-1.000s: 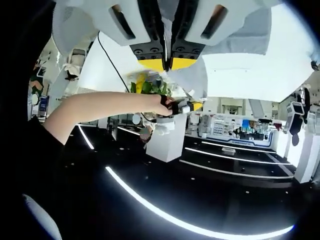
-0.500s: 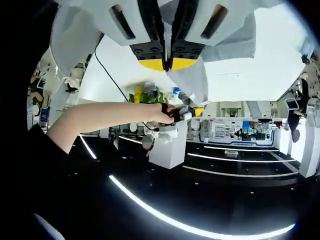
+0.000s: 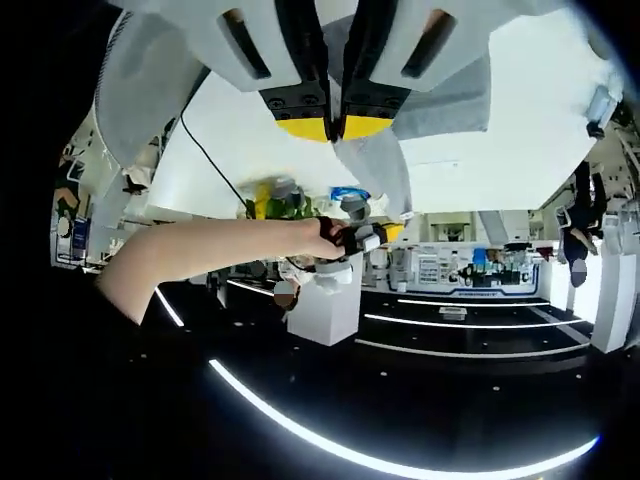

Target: Fold the towel on the table until its edges align and the towel forms a compact rectangular stack.

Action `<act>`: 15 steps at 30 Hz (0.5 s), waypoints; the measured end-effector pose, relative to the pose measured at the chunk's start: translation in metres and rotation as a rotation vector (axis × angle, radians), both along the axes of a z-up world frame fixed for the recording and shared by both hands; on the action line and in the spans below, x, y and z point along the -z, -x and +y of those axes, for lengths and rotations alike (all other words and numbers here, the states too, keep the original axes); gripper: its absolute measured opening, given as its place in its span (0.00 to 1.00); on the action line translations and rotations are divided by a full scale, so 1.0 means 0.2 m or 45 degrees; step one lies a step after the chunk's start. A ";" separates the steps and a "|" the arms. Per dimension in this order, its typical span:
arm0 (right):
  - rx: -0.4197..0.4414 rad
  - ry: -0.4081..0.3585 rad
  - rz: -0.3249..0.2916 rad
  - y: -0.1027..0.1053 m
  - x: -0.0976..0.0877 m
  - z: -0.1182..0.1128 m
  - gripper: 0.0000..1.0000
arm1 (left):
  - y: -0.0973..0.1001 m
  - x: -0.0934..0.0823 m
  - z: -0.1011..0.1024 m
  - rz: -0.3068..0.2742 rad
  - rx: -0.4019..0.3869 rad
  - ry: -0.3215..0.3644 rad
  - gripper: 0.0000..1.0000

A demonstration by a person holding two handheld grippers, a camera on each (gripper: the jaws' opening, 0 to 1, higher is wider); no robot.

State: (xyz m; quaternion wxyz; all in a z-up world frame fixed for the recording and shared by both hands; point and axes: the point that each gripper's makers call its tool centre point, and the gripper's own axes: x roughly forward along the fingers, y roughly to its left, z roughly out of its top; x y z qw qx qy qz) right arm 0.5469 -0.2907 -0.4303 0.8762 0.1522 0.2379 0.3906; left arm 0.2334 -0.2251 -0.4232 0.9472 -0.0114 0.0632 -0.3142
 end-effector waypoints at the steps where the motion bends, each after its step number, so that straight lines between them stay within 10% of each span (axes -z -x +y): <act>1: 0.003 -0.012 0.009 0.00 0.00 0.01 0.02 | 0.00 0.00 0.01 0.003 -0.002 0.003 0.02; 15: 0.043 -0.002 0.098 -0.02 0.10 0.08 0.02 | -0.02 0.08 0.12 0.047 -0.044 0.041 0.02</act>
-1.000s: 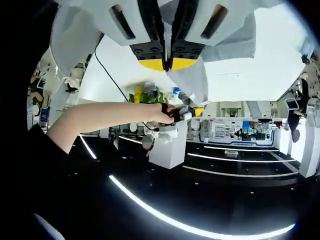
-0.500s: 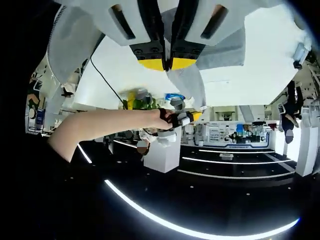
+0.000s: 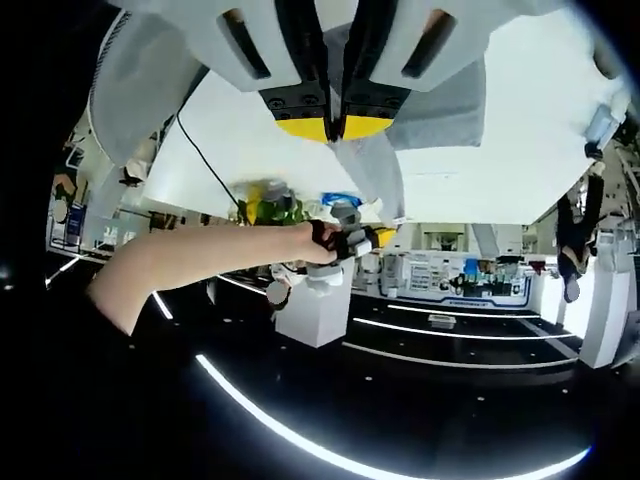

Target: Fold the towel on the table until its edges align and the towel forms a compact rectangular stack.

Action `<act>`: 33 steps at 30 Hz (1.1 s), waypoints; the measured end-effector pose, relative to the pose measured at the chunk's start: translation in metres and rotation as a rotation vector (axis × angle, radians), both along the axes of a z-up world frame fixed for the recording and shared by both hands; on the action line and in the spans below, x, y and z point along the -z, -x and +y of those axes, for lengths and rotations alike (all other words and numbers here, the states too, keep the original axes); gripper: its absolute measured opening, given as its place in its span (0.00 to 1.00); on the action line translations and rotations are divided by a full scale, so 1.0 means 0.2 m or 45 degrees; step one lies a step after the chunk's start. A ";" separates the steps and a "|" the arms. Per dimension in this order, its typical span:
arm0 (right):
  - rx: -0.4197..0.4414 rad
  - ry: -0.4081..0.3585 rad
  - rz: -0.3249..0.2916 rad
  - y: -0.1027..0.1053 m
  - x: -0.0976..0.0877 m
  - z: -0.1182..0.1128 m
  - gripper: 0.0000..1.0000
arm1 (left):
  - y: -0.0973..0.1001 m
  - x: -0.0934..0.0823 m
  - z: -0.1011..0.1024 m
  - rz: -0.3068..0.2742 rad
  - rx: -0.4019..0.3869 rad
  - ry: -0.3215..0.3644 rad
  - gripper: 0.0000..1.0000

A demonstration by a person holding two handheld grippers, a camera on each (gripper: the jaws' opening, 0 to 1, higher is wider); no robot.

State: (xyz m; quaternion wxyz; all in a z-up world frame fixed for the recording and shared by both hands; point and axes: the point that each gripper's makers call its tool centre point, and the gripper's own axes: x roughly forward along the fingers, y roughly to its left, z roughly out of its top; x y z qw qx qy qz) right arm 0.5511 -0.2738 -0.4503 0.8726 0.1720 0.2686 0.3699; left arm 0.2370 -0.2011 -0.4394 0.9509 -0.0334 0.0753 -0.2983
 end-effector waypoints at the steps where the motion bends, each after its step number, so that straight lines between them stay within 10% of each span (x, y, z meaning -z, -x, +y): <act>1: -0.001 -0.001 0.001 0.00 0.00 0.01 0.02 | 0.00 0.00 0.01 0.001 -0.001 0.000 0.02; 33: -0.025 0.005 0.095 -0.02 0.15 0.16 0.02 | 0.00 0.16 0.12 0.097 -0.095 0.061 0.02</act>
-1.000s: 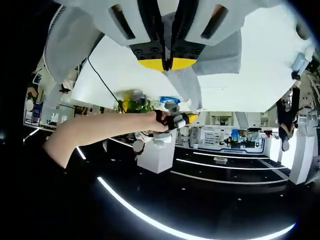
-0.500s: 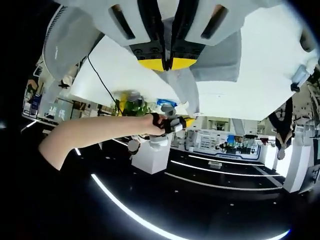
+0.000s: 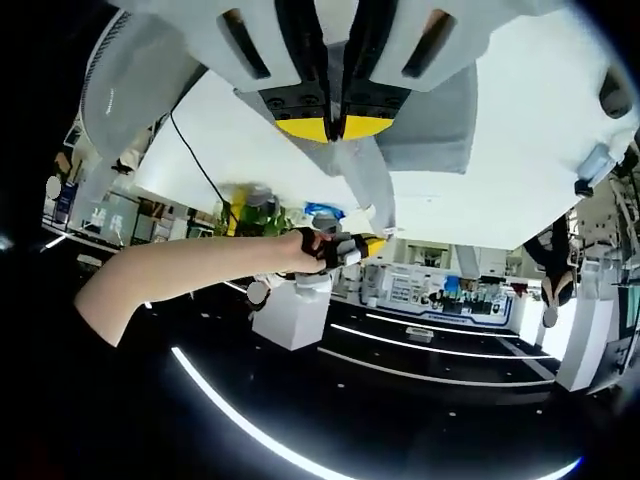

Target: Fold the towel on the table until its edges align and the towel forms a compact rectangular stack.

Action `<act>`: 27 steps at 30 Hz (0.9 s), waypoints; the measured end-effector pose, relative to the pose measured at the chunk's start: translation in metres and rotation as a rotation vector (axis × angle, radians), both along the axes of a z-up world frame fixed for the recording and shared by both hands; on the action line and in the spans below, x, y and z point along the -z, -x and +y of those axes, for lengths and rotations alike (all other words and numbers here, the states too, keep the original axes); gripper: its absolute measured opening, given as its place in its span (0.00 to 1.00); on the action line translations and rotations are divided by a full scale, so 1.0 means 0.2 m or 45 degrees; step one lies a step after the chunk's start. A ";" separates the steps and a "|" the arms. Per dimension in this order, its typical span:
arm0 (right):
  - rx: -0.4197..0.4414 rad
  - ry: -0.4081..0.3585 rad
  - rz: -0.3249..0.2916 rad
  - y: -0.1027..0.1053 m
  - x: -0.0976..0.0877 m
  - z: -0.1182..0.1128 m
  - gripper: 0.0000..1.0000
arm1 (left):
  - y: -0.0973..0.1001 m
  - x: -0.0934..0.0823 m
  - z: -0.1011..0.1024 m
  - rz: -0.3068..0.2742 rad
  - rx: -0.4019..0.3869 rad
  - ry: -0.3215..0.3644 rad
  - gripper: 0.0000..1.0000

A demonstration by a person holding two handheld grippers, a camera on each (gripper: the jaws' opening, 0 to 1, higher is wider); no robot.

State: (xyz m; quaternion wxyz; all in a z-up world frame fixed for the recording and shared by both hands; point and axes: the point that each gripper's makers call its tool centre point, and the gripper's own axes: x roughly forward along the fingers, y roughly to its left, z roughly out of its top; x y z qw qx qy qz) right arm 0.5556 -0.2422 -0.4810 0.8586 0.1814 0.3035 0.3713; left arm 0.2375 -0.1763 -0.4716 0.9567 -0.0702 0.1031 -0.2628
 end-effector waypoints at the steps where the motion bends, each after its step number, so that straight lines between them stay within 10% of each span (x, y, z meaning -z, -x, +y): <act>1: -0.001 -0.001 0.002 0.00 0.01 0.01 0.02 | 0.00 0.00 0.01 0.000 -0.007 0.000 0.02; 16: 0.010 -0.027 0.064 -0.01 0.09 0.13 0.02 | 0.00 0.00 0.06 -0.033 -0.058 0.026 0.03; 27: 0.068 -0.183 0.067 -0.03 0.08 0.28 0.02 | -0.07 0.19 0.26 0.111 -0.171 0.075 0.03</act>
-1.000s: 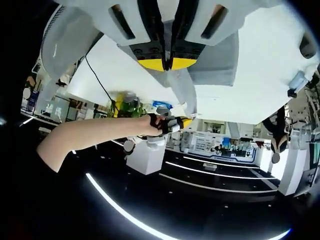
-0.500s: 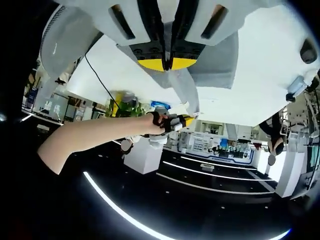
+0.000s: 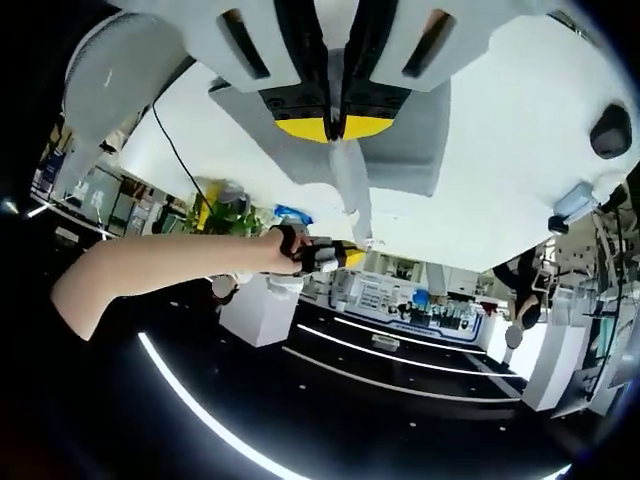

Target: Fold the towel on the table until its edges align and the towel forms a compact rectangular stack.

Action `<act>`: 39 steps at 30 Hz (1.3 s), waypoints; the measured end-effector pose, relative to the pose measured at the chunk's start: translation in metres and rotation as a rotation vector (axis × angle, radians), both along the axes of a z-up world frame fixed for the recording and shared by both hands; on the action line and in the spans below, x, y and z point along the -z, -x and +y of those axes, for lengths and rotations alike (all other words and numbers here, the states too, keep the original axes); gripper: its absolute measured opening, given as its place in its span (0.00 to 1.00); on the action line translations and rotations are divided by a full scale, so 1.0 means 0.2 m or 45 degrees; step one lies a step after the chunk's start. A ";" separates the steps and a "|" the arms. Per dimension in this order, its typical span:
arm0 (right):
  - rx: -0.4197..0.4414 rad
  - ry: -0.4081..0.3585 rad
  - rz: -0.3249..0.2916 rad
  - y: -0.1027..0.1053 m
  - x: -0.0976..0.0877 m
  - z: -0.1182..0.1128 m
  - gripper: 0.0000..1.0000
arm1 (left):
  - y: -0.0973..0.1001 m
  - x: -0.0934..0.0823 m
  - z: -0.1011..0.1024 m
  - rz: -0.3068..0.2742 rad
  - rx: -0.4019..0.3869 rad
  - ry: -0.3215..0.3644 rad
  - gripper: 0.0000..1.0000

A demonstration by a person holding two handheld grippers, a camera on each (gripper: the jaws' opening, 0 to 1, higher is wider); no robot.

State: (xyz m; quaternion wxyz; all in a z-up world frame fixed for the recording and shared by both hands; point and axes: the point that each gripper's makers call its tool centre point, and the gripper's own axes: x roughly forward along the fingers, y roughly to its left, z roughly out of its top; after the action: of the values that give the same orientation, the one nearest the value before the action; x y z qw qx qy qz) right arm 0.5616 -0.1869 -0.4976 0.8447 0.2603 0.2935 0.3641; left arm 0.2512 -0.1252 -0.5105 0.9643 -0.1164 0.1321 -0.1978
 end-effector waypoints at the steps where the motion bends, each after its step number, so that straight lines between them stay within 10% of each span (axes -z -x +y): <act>1: -0.003 0.004 0.000 0.00 0.02 0.01 0.02 | 0.00 0.03 0.01 0.017 -0.009 -0.004 0.03; 27: 0.174 -0.299 0.282 -0.01 0.30 0.15 0.02 | -0.05 0.55 0.22 0.328 -0.180 -0.049 0.03; 39: 0.168 -0.520 0.239 -0.01 0.17 0.20 0.02 | -0.05 0.46 0.26 0.266 -0.202 0.011 0.03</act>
State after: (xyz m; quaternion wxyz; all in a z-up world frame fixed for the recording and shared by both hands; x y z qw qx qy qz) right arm 0.5626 -0.1479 -0.5323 0.7655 0.4772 0.2731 0.3342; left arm 0.2604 -0.0724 -0.6027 0.9574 -0.1506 0.2212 -0.1082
